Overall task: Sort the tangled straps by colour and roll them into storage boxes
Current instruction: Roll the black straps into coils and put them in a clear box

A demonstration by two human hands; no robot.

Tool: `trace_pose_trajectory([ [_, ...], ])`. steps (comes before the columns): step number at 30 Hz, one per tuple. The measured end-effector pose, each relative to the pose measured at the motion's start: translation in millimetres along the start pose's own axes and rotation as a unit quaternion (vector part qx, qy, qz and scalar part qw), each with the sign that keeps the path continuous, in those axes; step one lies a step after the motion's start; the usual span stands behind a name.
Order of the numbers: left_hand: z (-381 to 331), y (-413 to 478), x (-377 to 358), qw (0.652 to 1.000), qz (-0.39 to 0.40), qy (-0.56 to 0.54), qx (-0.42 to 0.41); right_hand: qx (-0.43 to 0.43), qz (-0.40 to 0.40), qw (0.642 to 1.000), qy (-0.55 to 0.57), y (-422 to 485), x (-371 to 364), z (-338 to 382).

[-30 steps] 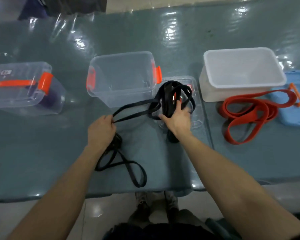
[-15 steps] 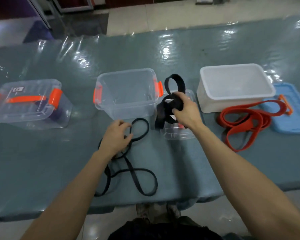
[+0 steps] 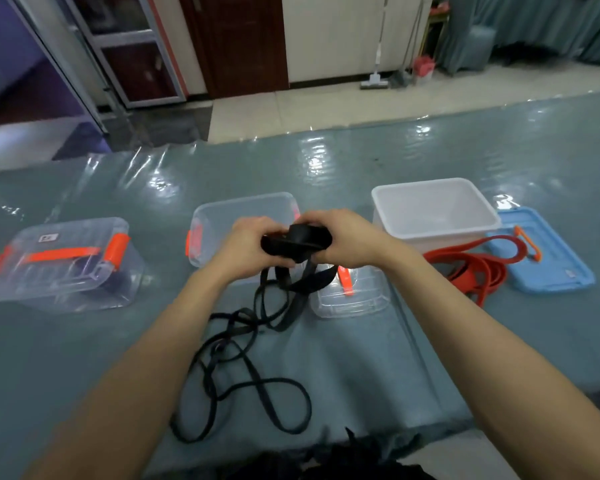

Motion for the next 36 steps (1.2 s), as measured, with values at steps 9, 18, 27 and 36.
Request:
trace_pose_trajectory([
  [9, 36, -22, 82, 0.996, 0.015, -0.041, 0.072, -0.009, -0.061, 0.998, 0.01, 37, -5, 6],
  [18, 70, -57, 150, 0.949, -0.21, -0.199, 0.122, -0.004, 0.001, 0.999, 0.043, 69, -52, 5],
  [27, 142, -109, 143, 0.924, -0.254, -0.209, 0.196, -0.09, 0.08, 0.991, 0.056, 76, -98, -27],
  [36, 124, -108, 31, 0.977, 0.104, -0.016, 0.184, -0.035, 0.099, 0.98, 0.17, 79, -84, 32],
])
Point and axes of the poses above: each hand's wrist, its own y-axis towards the middle knuckle, its own x-axis out of the back of the hand, z = x × y, the point moved 2 cm from there along y, towards the middle knuckle, and after that the axes turned 11 degrees about y, right-handed, at the moved point
